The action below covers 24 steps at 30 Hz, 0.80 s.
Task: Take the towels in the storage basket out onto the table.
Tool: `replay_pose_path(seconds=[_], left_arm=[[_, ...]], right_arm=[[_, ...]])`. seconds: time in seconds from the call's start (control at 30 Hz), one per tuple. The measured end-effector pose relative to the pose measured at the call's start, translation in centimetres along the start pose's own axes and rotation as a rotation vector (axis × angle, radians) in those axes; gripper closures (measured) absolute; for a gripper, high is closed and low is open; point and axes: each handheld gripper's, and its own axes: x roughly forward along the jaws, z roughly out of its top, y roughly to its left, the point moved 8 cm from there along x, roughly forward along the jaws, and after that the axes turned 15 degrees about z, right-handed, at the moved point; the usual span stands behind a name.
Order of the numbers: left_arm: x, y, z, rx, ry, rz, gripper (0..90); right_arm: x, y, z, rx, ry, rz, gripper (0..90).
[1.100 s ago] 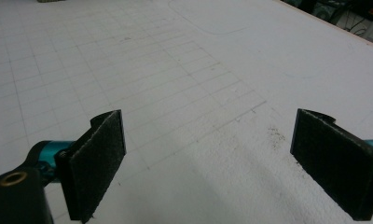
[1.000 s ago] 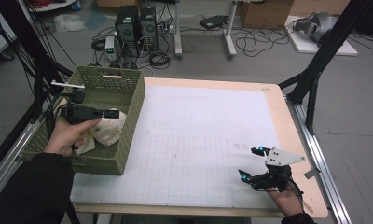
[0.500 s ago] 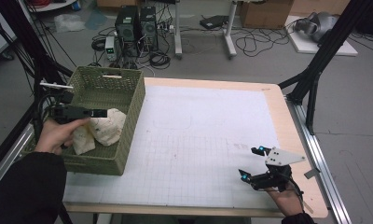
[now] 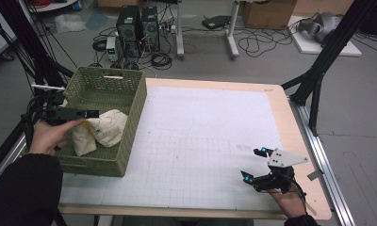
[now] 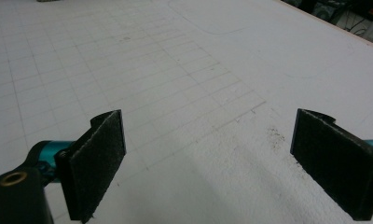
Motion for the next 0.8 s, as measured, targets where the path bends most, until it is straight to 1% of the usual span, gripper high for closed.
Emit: replay_pose_path(seconds=[0.23,0.3,0.67,0.8], left_arm=[[0.07,0.09,0.00,0.004,0.000,0.005,33.6],[0.15,0.20,-0.03,0.008,0.000,0.018,33.7],[0.36,0.57,-0.17,0.013,0.008,0.034,33.6],[0.55,0.91,-0.30,0.013,0.013,0.049,33.5]], right_arm=[[0.05,0.05,-0.01,0.004,0.000,0.004,9.2],[0.03,0.08,0.00,0.005,0.000,0.003,9.2],[0.03,0.07,0.02,0.004,-0.001,0.004,9.2],[0.03,0.05,0.00,0.002,0.000,0.004,9.2]])
